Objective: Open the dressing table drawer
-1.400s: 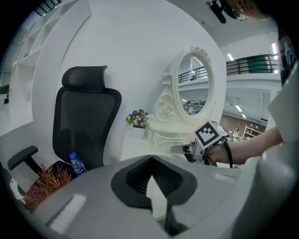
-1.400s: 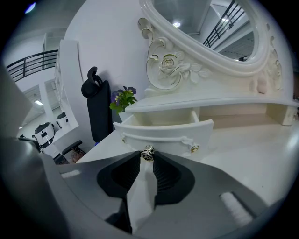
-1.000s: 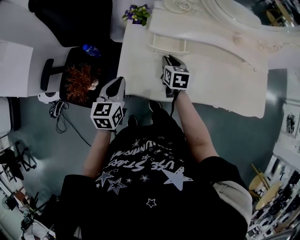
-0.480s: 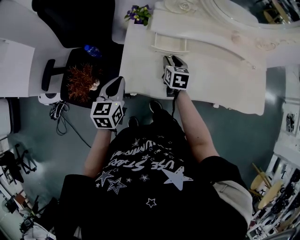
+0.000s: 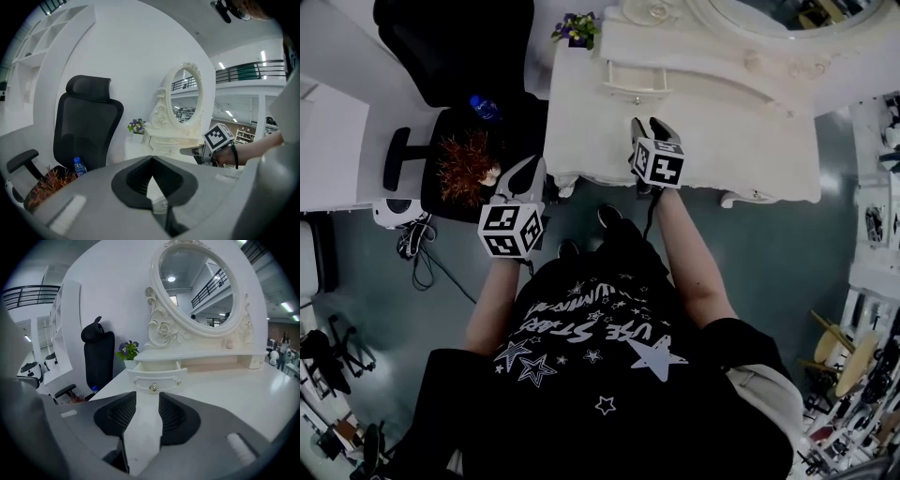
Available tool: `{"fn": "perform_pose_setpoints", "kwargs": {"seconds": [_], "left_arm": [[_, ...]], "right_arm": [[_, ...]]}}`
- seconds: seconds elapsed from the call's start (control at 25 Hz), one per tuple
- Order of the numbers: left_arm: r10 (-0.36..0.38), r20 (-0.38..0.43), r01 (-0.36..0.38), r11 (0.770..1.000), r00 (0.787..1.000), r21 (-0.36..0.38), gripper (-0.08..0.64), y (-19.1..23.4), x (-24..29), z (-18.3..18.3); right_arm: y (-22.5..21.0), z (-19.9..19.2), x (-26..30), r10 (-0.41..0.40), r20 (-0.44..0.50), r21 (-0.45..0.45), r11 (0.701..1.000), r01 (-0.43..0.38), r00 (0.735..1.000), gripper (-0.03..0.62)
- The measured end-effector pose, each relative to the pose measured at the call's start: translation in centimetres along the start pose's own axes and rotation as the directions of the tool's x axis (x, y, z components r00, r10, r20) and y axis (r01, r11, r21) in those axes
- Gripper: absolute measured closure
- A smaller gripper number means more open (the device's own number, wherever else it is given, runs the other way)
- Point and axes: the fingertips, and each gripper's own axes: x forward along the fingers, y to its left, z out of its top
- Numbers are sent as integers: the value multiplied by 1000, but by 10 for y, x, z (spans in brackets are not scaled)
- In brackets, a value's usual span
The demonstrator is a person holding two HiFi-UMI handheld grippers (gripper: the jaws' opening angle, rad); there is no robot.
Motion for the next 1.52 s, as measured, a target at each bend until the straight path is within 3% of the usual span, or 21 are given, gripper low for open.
{"fn": "perform_pose_setpoints", "kwargs": {"seconds": [0.12, 0.32, 0.52, 0.76, 1.16, 1.52], "left_arm": [[-36, 5, 36, 999, 999, 7, 558, -2, -14, -7], [-78, -3, 78, 997, 997, 10, 558, -11, -31, -20], [-109, -14, 109, 994, 994, 28, 558, -34, -39, -31], [-133, -27, 134, 990, 991, 44, 558, -84, -38, -40], [-142, -20, 143, 987, 990, 69, 558, -197, -51, -62], [-140, -18, 141, 987, 990, 74, 558, -274, -83, -91]], "right_arm": [[4, -5, -31, -31, 32, 15, 999, 31, 999, 433], [5, -18, -79, -85, 62, 34, 996, 83, 994, 561], [-6, -16, -116, -94, 125, 74, 994, 85, 988, 565], [-37, -23, -163, -84, 136, 36, 996, 79, 987, 565], [-100, -58, -255, -46, 153, 18, 999, 44, 987, 565], [-129, -99, -317, -3, 166, 3, 1000, 3, 986, 565]]}}
